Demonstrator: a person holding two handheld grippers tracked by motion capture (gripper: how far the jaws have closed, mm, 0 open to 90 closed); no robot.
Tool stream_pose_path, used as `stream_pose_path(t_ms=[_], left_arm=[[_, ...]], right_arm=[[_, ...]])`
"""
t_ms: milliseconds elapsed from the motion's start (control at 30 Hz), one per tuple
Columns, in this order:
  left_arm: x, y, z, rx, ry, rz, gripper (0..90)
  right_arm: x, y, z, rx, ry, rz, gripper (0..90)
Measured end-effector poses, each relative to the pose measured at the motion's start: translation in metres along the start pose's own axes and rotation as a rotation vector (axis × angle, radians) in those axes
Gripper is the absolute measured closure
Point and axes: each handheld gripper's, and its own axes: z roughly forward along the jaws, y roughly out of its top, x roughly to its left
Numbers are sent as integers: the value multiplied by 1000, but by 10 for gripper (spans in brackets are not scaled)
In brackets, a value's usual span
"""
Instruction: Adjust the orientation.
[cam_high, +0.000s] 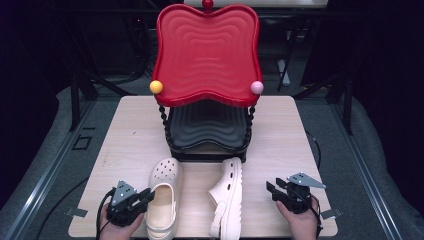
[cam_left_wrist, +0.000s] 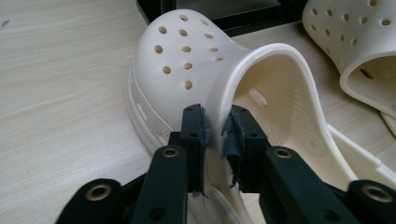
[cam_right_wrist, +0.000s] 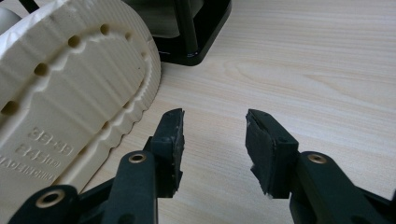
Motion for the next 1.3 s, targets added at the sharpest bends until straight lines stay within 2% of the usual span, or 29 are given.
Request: stream_pose_path(t_ms=[167, 233, 333, 433, 467, 633, 700, 733, 767, 867, 900, 933, 967, 1000, 1033, 1100, 1133, 1200, 1300], left_arm=[[-3, 1, 0, 0, -7, -2, 804], [-7, 1, 0, 6, -21, 13, 806], [-18, 4, 6, 1, -33, -2, 806], [-22, 7, 10, -1, -32, -6, 806], [-27, 9, 14, -1, -40, 9, 807], [-37, 11, 20, -9, -36, 7, 805], [-40, 12, 22, -18, -41, 1, 805], [-42, 12, 25, -24, -53, -2, 800], [-42, 12, 25, -24, -53, -2, 796], [-42, 11, 26, -37, -61, -4, 787], [-41, 11, 26, -45, -72, -15, 780], [-38, 10, 26, -55, -92, -43, 753], [-36, 10, 26, -56, -106, -51, 734], [-34, 9, 26, -60, -116, -57, 712], [-33, 9, 26, -53, -125, -60, 683], [-33, 8, 27, -63, -131, -64, 661], [-33, 8, 27, -60, -133, -56, 652], [-33, 7, 26, -60, -134, -56, 628], [-32, 7, 26, -57, -134, -50, 604]], right_arm=[[-1, 0, -1, 2, 7, 6, 566], [-2, 0, -2, -1, 8, 9, 565], [-1, 1, -2, -5, 13, 20, 566], [0, 2, -3, -8, 14, 16, 570], [3, 4, -4, -12, 21, 14, 586], [16, 12, -11, -29, 67, -10, 670], [25, 16, -14, -32, 84, -37, 734], [35, 19, -16, -35, 119, -62, 790], [35, 19, -16, -35, 119, -62, 790], [56, 25, -19, -43, 186, -104, 828], [60, 26, -21, -32, 204, -115, 832], [72, 27, -19, -49, 230, -136, 833], [77, 28, -20, -30, 240, -158, 834], [83, 28, -18, -65, 255, -160, 837], [87, 28, -17, -57, 266, -170, 843], [92, 28, -16, -61, 269, -183, 849], [99, 27, -13, -49, 275, -210, 858], [104, 26, -9, -45, 267, -228, 864], [107, 26, -6, -27, 270, -235, 868]])
